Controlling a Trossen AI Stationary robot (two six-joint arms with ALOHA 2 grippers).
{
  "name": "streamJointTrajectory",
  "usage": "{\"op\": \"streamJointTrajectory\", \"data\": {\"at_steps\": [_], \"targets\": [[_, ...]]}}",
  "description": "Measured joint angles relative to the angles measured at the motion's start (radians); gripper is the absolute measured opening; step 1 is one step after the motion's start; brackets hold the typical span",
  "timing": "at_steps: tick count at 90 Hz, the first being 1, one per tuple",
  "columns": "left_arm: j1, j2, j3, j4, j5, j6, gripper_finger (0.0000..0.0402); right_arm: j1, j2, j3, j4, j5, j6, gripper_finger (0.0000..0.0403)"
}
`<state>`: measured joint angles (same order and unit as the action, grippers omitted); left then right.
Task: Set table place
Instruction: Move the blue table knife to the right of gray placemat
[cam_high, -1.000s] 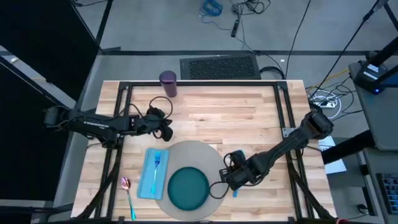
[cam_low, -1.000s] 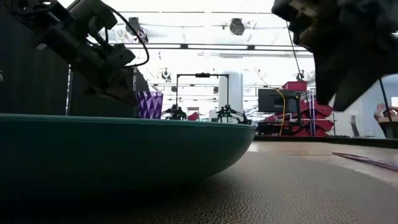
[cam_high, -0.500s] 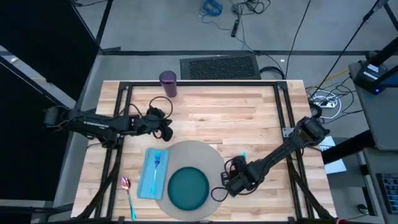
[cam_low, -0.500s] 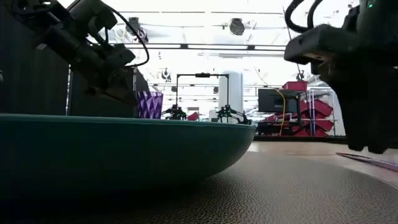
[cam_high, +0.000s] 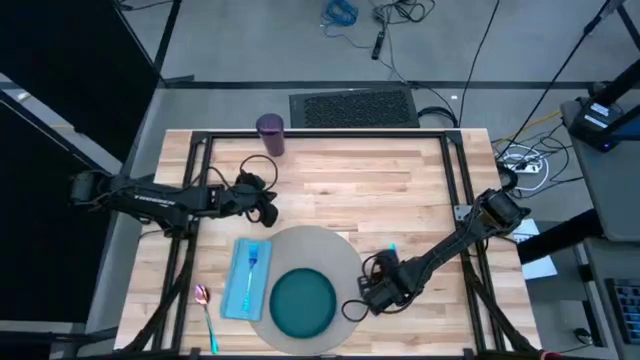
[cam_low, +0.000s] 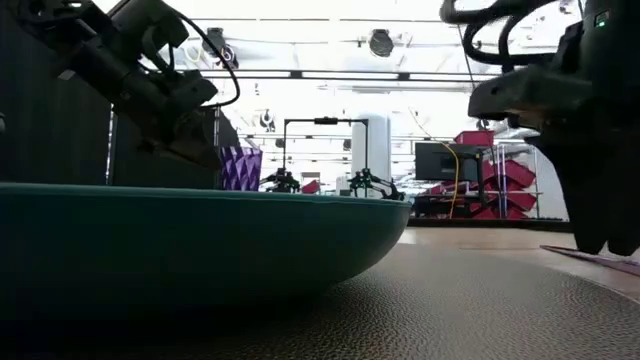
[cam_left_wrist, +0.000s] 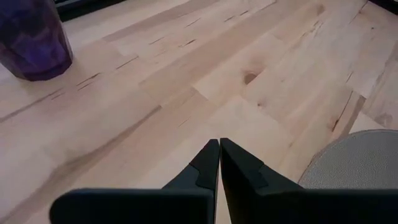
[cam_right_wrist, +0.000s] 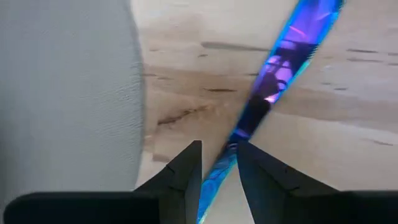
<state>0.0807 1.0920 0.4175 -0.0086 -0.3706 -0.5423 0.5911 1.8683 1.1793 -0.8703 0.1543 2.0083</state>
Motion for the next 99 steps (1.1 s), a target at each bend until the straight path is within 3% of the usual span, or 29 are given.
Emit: {"op": "streamJointTrajectory", "data": {"at_steps": [39, 99], "targets": [[0.0, 0.0, 0.0, 0.0, 0.0, 0.0, 0.0, 0.048, 0.0, 0.0, 0.004, -0.025, 0.105, 0.0093], [-0.003, 0.0, 0.0, 0.001, 0.0, 0.0, 0.0, 0.039, 0.009, 0.002, 0.058, 0.054, 0.089, 0.0093]]}}
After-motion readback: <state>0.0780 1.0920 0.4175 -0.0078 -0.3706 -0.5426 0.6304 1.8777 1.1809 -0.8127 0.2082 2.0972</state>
